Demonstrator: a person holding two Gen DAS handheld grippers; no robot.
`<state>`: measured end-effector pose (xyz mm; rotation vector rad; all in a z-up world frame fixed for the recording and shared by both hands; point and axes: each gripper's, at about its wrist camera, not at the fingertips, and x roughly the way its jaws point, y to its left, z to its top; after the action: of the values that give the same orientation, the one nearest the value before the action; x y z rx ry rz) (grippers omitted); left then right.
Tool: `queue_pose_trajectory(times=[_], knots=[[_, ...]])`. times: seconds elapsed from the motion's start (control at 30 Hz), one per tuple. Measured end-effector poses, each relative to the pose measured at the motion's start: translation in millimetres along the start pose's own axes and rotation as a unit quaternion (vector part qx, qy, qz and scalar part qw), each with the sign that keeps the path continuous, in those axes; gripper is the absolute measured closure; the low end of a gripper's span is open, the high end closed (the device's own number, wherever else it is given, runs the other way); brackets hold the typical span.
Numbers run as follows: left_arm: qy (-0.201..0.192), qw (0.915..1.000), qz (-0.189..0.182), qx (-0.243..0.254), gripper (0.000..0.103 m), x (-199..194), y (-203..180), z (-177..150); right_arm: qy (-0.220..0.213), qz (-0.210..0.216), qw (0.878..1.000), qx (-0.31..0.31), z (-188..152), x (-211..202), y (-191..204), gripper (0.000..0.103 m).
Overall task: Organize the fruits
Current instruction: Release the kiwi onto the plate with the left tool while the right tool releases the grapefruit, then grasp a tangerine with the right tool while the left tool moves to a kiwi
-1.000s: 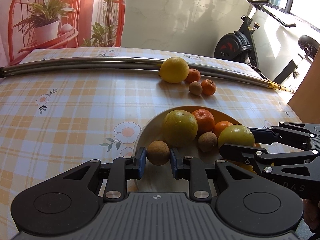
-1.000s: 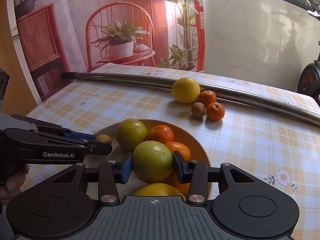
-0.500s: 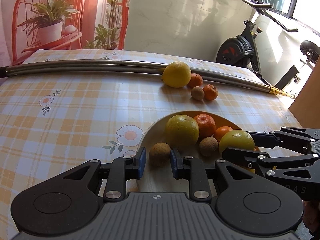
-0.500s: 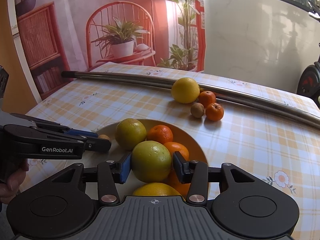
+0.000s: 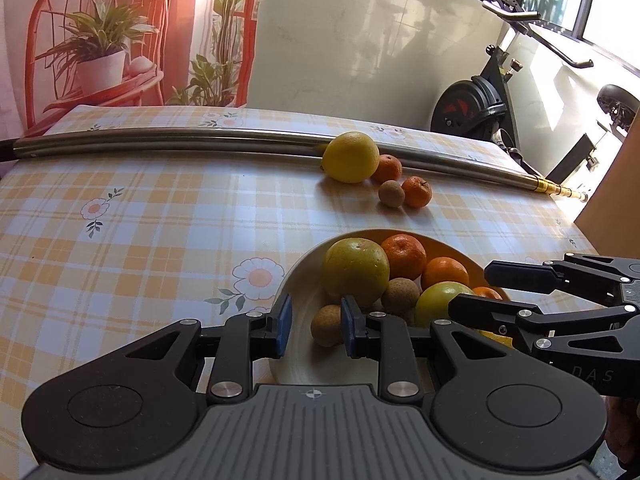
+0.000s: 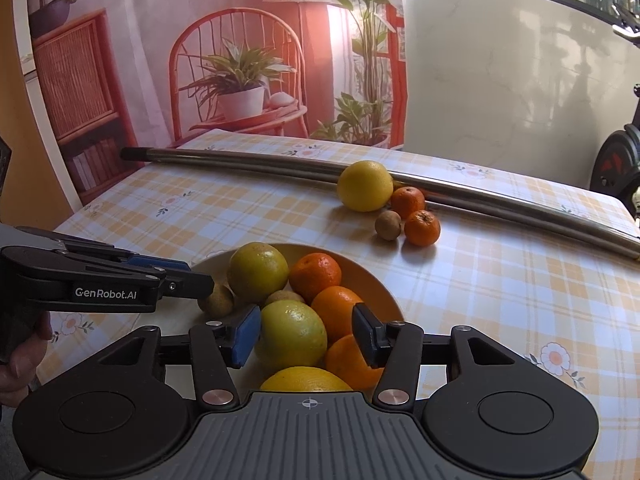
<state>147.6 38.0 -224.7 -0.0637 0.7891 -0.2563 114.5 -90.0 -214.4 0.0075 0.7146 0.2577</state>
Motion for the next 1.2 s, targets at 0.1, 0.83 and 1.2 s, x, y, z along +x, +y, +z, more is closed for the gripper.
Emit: queue_pose_trajectory(times=[0.1,0.83,1.2], knots=[[0.001,1.0000,0.000,0.000,0.075,-0.1,-0.1,-0.2,-0.002,-0.004,1.000,0.001,0.1,-0.9,-1.9,0.055],[-0.036,0.9989,0.011,-0.027,0.075,-17.5,15.4,21.9,-0.035,-0.014,0.999,0.021,3.3,-10.3,-16.5,0.055],[-0.081,0.9956,0.040,-0.026,0.075,-30.6,28.8,75.2,-0.085,-0.054,0.994,0.046,27.1,-27.5,-66.7,0.055]])
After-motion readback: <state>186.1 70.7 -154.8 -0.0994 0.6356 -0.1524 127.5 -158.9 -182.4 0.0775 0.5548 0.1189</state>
